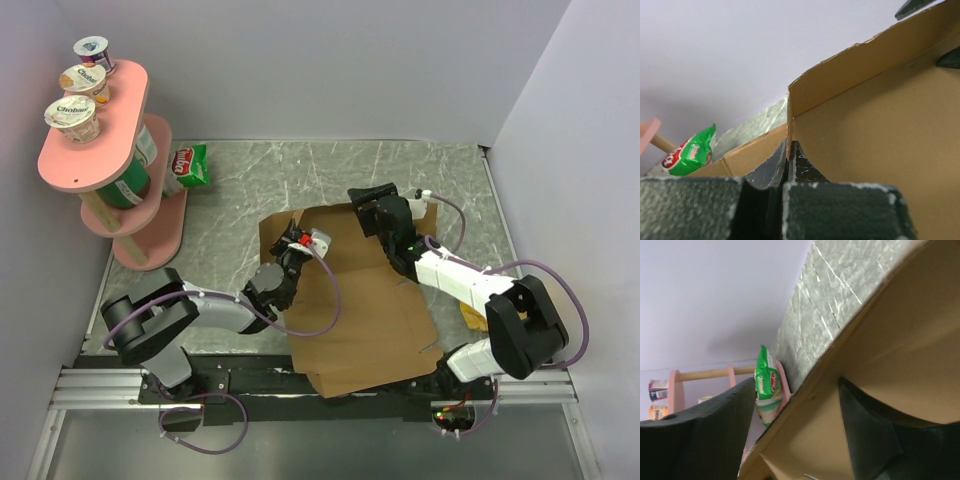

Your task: Fold the paper box

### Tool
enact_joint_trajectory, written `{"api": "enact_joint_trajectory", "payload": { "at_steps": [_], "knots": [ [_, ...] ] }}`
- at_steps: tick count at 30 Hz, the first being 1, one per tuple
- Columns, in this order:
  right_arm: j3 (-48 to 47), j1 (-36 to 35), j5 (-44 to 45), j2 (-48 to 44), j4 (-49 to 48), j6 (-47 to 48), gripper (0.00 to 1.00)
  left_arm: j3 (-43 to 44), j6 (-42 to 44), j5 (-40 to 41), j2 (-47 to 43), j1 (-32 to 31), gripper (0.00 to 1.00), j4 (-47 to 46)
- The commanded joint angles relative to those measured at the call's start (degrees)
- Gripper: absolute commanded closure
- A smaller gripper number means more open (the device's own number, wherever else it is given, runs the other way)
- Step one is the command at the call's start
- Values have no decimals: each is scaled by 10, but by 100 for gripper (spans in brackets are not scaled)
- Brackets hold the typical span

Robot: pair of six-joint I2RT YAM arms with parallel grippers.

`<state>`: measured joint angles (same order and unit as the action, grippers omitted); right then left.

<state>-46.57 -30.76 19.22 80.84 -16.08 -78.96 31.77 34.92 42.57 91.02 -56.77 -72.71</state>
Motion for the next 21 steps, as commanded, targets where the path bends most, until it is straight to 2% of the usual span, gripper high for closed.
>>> {"api": "enact_joint_trajectory", "payload": {
  "at_steps": [1, 2, 8, 10, 11, 12, 14, 15, 17, 18, 20, 21],
  "knots": [
    [10, -3, 2, 9, -6, -28, 36, 1, 48, 8, 15, -12, 99, -66],
    [14, -3, 0, 13, -12, -30, 44, 3, 47, 11, 18, -14, 99, -67],
    [33, -3, -5, 18, -41, -45, 61, 22, 23, 16, 21, -23, 97, -17],
    [38, -3, -2, 15, -46, -45, 64, 28, 2, 9, 15, -23, 86, 18],
    [39, -3, -1, 13, -46, -44, 68, 28, -5, 6, 12, -24, 76, 26],
    [41, -3, 2, 10, -45, -43, 69, 27, -19, 2, 6, -23, 60, 37],
    [45, -3, 11, 6, -48, -44, 71, 26, -28, -8, -8, -23, 42, 53],
    [48, -3, 13, 3, -51, -44, 72, 26, -41, -11, -11, -23, 26, 62],
    [53, -2, 18, 2, -64, -45, 75, 24, -59, -21, -25, -24, 15, 90],
    [55, -2, 19, 2, -69, -45, 77, 24, -68, -26, -31, -24, 5, 103],
    [58, 1, 19, 4, -81, -49, 85, 24, -91, -39, -62, -27, 0, 149],
    [63, 2, 20, 5, -106, -51, 88, 24, -101, -45, -76, -28, 4, 166]
  ]
}}
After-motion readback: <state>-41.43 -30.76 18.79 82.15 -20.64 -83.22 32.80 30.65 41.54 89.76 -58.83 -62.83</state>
